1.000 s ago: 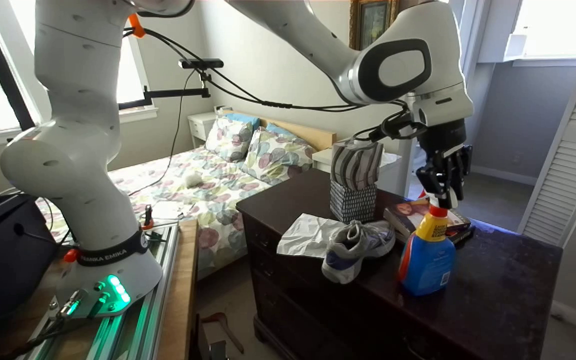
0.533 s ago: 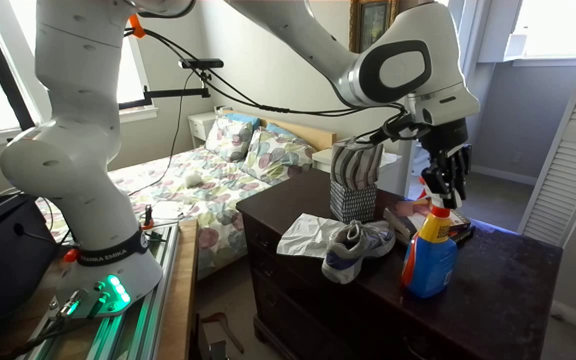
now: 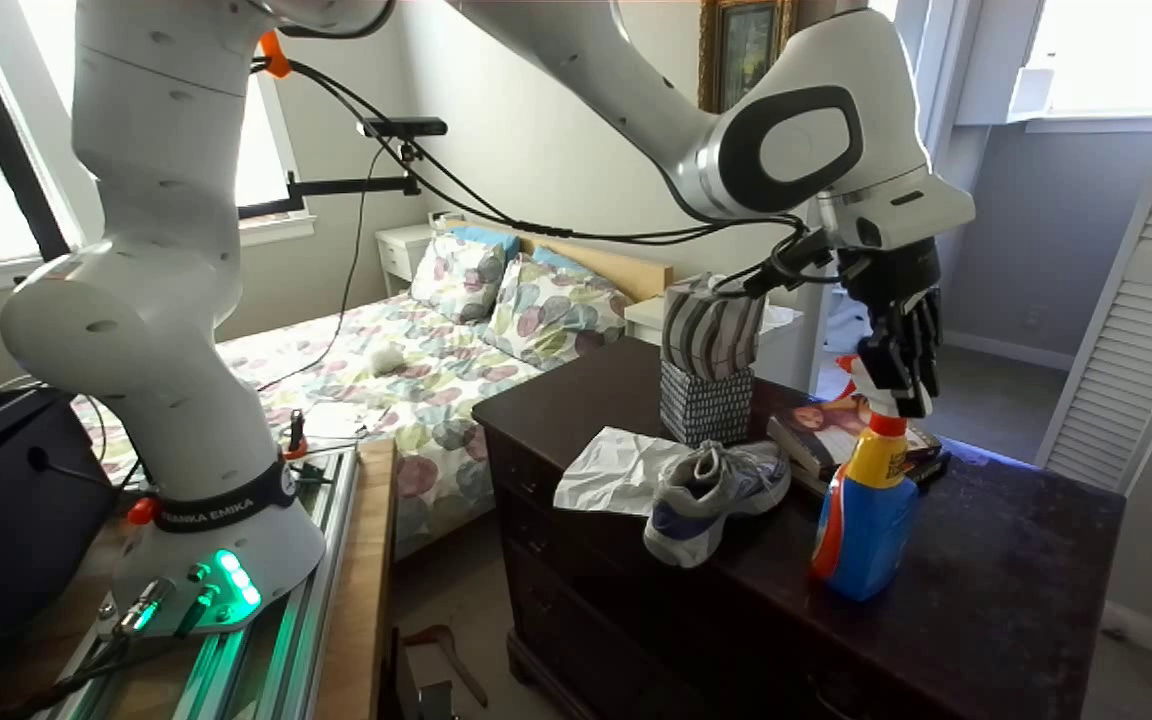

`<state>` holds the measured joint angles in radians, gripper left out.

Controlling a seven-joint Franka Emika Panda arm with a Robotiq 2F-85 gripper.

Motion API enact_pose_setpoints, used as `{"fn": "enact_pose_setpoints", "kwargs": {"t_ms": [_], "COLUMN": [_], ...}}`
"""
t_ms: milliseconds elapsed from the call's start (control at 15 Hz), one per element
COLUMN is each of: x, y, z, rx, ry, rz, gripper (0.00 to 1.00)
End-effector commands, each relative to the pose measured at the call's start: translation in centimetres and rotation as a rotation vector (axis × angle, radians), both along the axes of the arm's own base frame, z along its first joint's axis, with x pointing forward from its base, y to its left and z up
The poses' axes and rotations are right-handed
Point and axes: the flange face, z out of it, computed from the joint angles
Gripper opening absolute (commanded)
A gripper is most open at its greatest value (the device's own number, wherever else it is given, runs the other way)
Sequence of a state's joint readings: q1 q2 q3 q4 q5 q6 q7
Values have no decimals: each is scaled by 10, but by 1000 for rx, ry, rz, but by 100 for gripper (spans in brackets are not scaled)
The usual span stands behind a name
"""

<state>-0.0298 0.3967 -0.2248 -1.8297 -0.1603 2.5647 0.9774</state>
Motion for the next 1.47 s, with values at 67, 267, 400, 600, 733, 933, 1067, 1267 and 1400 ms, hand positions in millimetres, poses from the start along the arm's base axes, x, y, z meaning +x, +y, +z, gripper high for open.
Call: {"fn": "enact_pose_setpoints", "kwargs": {"t_ms": [67,267,400,600,733,933,1067,1267,1400], "x": [-1,-2,-4,-16,-30,-55,-70,-88,-92], "y": [5,8,10,12,21,36,47,55,51], "z": [11,18,24,39,46,43,38,34,36], "rx": [-35,-38,-37,-48,-70,-121,-155,-219,-255], "ry": [-45,-61,-72,-95,-113,-128,-153,-220,-261], "rz": [71,89,110,169,248,343,380,415,413], "gripper": [80,99,100,100,100,100,100,100,100]}}
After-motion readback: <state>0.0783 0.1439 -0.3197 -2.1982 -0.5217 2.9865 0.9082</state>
